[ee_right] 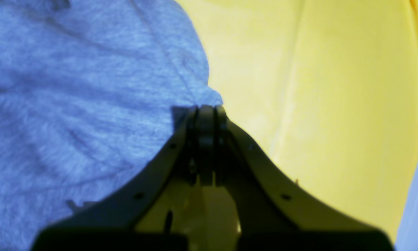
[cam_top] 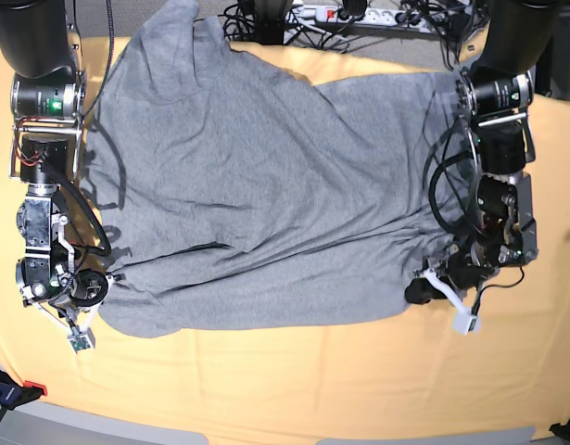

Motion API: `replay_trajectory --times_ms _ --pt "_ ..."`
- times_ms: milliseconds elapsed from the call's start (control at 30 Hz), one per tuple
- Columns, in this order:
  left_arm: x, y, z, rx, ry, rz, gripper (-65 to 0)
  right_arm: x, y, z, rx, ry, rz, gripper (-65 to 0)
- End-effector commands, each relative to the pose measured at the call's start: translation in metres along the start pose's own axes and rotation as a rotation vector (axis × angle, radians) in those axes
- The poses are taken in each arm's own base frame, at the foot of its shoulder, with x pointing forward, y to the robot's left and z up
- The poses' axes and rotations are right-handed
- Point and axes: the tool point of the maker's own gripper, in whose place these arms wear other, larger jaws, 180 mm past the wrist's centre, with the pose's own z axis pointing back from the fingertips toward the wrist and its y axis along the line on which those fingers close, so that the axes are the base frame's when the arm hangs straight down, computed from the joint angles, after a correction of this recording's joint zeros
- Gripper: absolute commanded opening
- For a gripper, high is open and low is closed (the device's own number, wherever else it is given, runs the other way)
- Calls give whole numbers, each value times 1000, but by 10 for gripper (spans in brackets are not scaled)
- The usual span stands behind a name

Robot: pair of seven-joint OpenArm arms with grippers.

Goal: Layout the t-shirt on the table in an organized manner, then fold the t-shirt properly
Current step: 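Drag the hem with the left gripper away from the right gripper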

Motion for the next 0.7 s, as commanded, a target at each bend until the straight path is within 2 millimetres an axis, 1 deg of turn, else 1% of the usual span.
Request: replay_trajectory --times_ms 0,67,200,300,367,400,467,533,567,600,633,667 --pt "48 -11 5 -43 -115 -38 -650 26 -17 9 -32 -67 2 -650" --pt "66 -21 7 -85 -151 -60 -650 26 -16 9 -30 -68 4 -650" --pt "90 -27 10 -101 -190 -79 -650 27 -17 9 -35 -75 0 -650" --pt "103 -28 13 -99 -210 -93 -650 28 -17 9 -33 -81 1 -650" --pt "111 -23 19 -85 -220 -102 -638 30 -17 9 -33 -88 2 -650" --pt "114 -18 22 -68 -222 -100 -583 30 -17 9 -34 -89 2 -650" --pt "119 -3 31 -18 -227 -84 -444 30 -18 9 -38 -88 3 -650" --pt "120 13 39 36 -225 -57 -304 29 -23 9 -69 -84 -8 -650" --pt "119 20 42 62 -218 -41 -250 29 -27 10 -88 -86 -18 -650" --pt "116 25 44 79 -206 -30 -212 31 -30 10 -102 -96 -32 -650" --pt "114 29 45 94 -198 -19 -193 32 -32 10 -116 -104 -44 -650" --pt "112 31 45 105 -191 -12 -190 32 -34 11 -124 -106 -53 -650"
